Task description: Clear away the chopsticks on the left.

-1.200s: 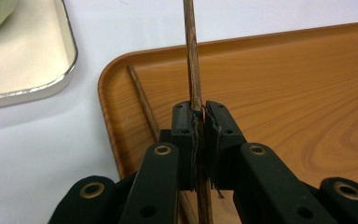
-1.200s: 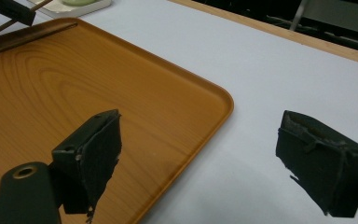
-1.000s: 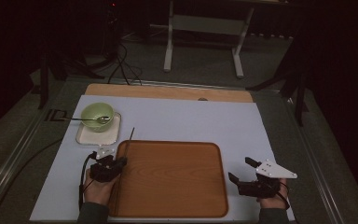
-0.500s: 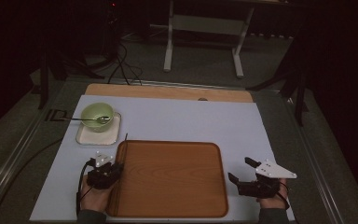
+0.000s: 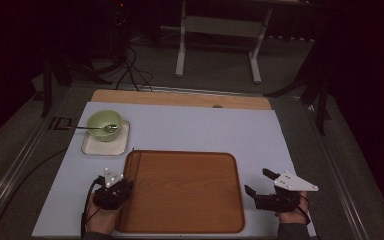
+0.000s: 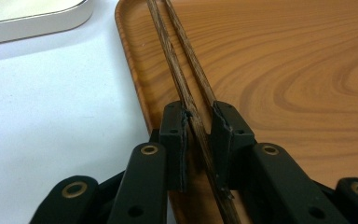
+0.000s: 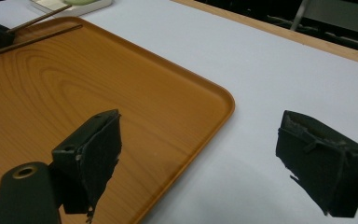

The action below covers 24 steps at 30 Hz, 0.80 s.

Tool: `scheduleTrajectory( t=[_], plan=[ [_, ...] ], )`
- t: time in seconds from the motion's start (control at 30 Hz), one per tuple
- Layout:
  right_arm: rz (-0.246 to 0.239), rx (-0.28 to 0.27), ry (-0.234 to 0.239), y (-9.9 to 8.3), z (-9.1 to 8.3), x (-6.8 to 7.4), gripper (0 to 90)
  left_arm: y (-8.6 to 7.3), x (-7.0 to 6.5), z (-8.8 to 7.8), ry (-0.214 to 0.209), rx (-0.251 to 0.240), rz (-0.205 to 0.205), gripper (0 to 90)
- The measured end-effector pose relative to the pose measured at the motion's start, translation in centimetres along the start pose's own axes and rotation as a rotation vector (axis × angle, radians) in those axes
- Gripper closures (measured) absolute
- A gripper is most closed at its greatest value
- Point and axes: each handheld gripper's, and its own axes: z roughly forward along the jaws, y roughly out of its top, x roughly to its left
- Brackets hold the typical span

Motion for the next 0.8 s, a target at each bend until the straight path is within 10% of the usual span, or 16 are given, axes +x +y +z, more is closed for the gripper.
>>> scheduleTrajectory(
  t=[0.8],
  plan=[
    [-0.004, 0.002, 0.003, 0.01, 0.04, 0.01, 13.7, -0.29, -0.42, -0.59, -0.015, -0.003, 0.026, 64.6]
  ],
)
